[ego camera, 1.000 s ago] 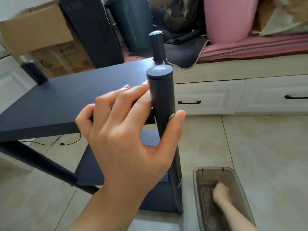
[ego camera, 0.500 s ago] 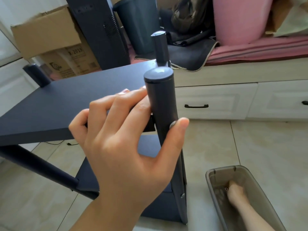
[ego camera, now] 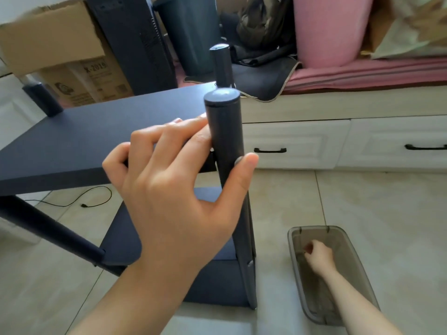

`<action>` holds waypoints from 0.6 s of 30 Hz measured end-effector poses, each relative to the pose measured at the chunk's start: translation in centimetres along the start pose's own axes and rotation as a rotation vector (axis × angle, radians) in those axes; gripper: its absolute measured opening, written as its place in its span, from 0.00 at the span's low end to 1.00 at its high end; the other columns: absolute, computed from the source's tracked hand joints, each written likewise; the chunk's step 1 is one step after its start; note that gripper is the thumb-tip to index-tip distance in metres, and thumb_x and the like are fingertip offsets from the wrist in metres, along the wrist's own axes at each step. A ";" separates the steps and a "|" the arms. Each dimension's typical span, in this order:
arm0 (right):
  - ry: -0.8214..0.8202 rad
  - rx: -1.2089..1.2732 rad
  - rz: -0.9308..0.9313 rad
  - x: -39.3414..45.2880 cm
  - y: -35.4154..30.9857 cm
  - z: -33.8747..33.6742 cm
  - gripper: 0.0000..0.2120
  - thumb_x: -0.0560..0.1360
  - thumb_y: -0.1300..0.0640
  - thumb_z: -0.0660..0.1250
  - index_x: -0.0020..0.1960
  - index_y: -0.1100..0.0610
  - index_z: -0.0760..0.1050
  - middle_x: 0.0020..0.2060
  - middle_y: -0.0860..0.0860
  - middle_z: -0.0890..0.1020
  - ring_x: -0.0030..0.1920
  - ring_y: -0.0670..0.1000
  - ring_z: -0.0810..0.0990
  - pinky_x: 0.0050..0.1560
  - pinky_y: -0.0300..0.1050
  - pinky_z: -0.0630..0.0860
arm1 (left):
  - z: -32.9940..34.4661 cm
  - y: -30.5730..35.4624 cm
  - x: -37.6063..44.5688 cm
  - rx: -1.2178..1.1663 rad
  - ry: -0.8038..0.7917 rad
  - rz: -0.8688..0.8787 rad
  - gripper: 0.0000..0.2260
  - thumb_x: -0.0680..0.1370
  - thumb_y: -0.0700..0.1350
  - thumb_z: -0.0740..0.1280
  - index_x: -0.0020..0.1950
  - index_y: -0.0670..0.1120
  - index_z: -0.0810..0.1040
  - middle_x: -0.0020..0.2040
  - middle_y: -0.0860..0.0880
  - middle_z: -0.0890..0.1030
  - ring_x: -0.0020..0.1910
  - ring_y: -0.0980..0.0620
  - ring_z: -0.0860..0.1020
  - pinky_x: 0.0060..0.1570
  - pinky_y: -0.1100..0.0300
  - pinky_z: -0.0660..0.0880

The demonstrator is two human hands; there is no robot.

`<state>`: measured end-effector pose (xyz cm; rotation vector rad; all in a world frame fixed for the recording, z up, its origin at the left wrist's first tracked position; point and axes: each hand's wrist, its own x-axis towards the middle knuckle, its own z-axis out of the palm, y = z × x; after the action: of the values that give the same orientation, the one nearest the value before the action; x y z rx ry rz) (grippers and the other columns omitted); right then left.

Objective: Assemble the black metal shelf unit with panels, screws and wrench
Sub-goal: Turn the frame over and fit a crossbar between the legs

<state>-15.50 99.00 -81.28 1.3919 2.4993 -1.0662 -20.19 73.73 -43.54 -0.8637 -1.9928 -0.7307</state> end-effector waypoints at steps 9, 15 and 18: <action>0.203 0.726 -0.001 -10.0 -8.1 -6.0 0.07 0.82 0.58 0.59 0.52 0.62 0.71 0.42 0.58 0.83 0.46 0.58 0.82 0.48 0.52 0.78 | -0.8 0.2 0.2 -0.029 -0.077 -0.060 0.20 0.78 0.63 0.64 0.55 0.50 0.86 0.58 0.56 0.83 0.61 0.49 0.77 0.60 0.56 0.58; 0.051 0.958 -0.236 -18.2 -16.5 -8.2 0.06 0.84 0.53 0.53 0.52 0.53 0.67 0.37 0.52 0.84 0.42 0.50 0.83 0.43 0.44 0.76 | -1.5 0.3 0.7 -0.036 -0.182 -0.103 0.22 0.77 0.65 0.61 0.57 0.53 0.85 0.61 0.56 0.82 0.60 0.50 0.74 0.59 0.52 0.59; 0.051 0.905 -0.294 -20.8 -18.3 -8.2 0.07 0.84 0.51 0.52 0.54 0.52 0.67 0.42 0.51 0.82 0.46 0.49 0.81 0.42 0.41 0.73 | -1.8 0.2 0.8 -0.040 -0.215 -0.125 0.22 0.77 0.64 0.62 0.59 0.52 0.84 0.62 0.55 0.82 0.62 0.49 0.75 0.60 0.51 0.60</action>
<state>-15.59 82.88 -57.33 1.1720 2.3698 -2.4469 -19.62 72.75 -41.92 -0.8783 -2.2459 -0.7773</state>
